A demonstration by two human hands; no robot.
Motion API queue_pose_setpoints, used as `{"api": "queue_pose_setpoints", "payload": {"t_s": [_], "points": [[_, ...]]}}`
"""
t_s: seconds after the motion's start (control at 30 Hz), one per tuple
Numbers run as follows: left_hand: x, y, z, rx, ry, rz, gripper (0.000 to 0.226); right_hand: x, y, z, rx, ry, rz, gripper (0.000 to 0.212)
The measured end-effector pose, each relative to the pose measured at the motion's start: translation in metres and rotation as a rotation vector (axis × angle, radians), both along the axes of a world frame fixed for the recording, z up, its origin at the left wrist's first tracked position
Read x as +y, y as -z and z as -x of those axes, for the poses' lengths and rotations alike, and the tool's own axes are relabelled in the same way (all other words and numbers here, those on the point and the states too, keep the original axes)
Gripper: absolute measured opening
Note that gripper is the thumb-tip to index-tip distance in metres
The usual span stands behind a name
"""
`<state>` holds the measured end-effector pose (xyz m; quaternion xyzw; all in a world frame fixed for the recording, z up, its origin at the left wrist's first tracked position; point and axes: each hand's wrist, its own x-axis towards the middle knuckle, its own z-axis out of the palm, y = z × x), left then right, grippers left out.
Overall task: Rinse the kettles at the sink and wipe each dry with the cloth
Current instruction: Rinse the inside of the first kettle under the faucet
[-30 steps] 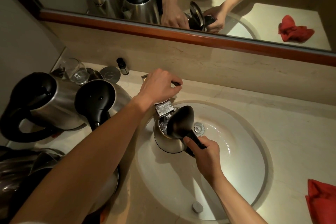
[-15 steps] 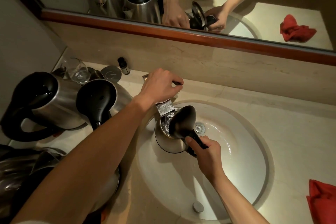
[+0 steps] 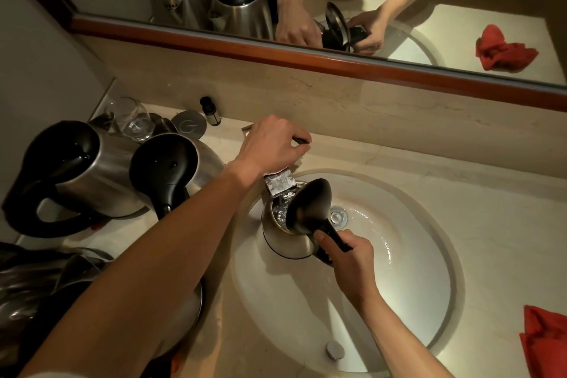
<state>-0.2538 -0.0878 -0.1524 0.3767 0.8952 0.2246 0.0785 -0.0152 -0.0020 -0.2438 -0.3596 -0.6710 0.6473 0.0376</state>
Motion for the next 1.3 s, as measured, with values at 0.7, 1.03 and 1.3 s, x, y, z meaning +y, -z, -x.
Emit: {"api": "queue_pose_setpoints", "payload": {"t_s": [0.7, 1.03, 1.3], "points": [[0.0007, -0.0015, -0.0014, 0.001, -0.018, 0.015, 0.02, -0.0015, -0.0007, 0.0004, -0.006, 0.012, 0.003, 0.063], [0.0011, -0.0013, -0.0008, -0.008, -0.021, 0.026, 0.02, -0.0002, -0.0029, 0.0031, -0.012, -0.002, -0.009, 0.056], [0.0009, -0.001, -0.0006, -0.005, -0.013, 0.02, 0.02, 0.0005, -0.0041, 0.0026, -0.002, 0.002, -0.009, 0.066]]}}
